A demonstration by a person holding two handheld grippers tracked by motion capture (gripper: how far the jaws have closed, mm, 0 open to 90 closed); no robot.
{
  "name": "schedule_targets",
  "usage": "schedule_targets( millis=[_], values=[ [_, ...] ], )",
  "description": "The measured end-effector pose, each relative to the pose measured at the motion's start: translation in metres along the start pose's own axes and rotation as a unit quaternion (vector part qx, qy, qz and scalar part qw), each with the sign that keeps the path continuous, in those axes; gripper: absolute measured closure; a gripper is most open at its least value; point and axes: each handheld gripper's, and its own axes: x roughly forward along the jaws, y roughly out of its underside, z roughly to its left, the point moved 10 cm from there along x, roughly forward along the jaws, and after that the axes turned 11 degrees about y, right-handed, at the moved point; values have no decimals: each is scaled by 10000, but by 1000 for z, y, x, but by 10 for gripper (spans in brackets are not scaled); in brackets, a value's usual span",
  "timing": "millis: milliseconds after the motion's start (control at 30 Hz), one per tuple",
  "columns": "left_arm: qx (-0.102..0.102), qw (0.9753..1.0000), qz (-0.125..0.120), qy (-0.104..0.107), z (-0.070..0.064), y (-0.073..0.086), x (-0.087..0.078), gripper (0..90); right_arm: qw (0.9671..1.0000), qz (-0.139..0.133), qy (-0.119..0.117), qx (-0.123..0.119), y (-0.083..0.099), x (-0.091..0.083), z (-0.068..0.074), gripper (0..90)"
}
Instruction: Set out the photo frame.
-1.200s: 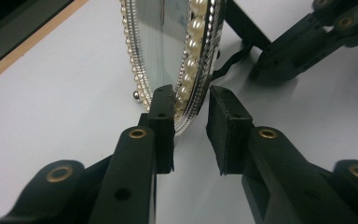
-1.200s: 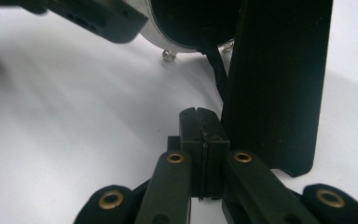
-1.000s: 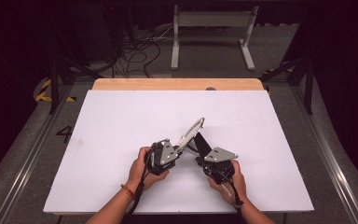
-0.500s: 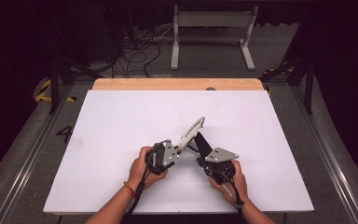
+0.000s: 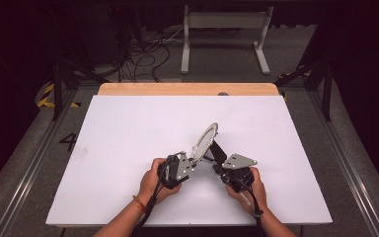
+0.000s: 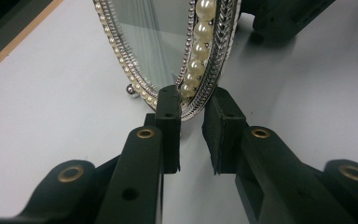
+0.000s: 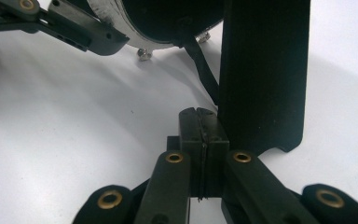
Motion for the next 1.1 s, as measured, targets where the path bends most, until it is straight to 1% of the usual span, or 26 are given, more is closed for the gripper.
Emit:
schedule_targets(
  millis=[33,133,200,233,267,300,333,367,400,500,633,700,767,800,833,867,900,933,967,1000,1033,1067,1100],
  values=[
    [20,10000,1,-7,0,0,0,765,10000,11,1,-17,0,0,0,900],
    [-27,10000,-9,30,-3,-1,1,763,10000,27,47,-23,1,1,-3,900],
    [-11,10000,-26,32,-4,-3,2,762,10000,57,64,31,1,1,-4,900],
    [-50,10000,-27,38,-5,-3,2,761,10000,59,72,32,1,1,-5,900],
    [-36,10000,-32,30,-5,-4,2,761,9999,65,76,87,2,1,-5,900],
    [-43,10000,-31,37,-6,-4,2,760,9999,68,41,122,2,1,-6,900],
    [-47,10000,-44,56,-6,-4,2,760,9999,84,36,146,2,0,-6,900],
    [-97,9999,-58,96,-8,-4,2,758,9999,91,56,114,2,0,-7,900],
    [-93,9999,-76,122,-9,-5,3,757,9999,95,72,107,2,0,-8,900],
    [-81,9998,-98,160,-11,-6,3,755,9997,123,63,215,3,0,-10,900],
    [-60,9998,-81,184,-12,-7,3,753,9997,145,91,177,3,-1,-10,873],
    [-74,9997,-105,218,-13,-7,3,750,9998,129,120,115,3,-2,-10,866],
    [-56,9995,-154,268,-13,-8,1,744,9999,64,142,47,0,-5,-9,856],
    [-52,9993,-190,327,-15,-8,-1,744,9999,31,151,22,-2,-7,-9,854],
    [-20,9989,-265,382,-16,-10,-4,738,9999,-18,109,39,-4,-10,-8,854],
    [6,9988,-299,383,-17,-11,-7,736,9999,-55,93,43,-7,-14,-7,851],
    [6,9988,-299,383,-17,-11,-7,736,9999,-55,93,43,-7,-14,-7,851],
    [84,9988,-312,376,-17,-12,-11,736,9999,-112,112,-3,-11,-18,-7,848],
    [69,9981,-415,448,-17,-15,-14,739,9994,-232,207,-138,-17,-25,-7,836],
    [69,9981,-415,448,-17,-15,-14,740,9994,-232,207,-138,-17,-25,-7,836],
    [5,9977,-467,498,-17,-17,-16,740,9992,-258,253,-171,-18,-27,-8,826],
    [-1,9974,-485,539,-16,-17,-17,742,9986,-293,373,-238,-20,-29,-11,799],
    [-26,9975,-464,525,-16,-16,-17,742,9980,-320,465,-270,-21,-30,-13,777]
  ],
)
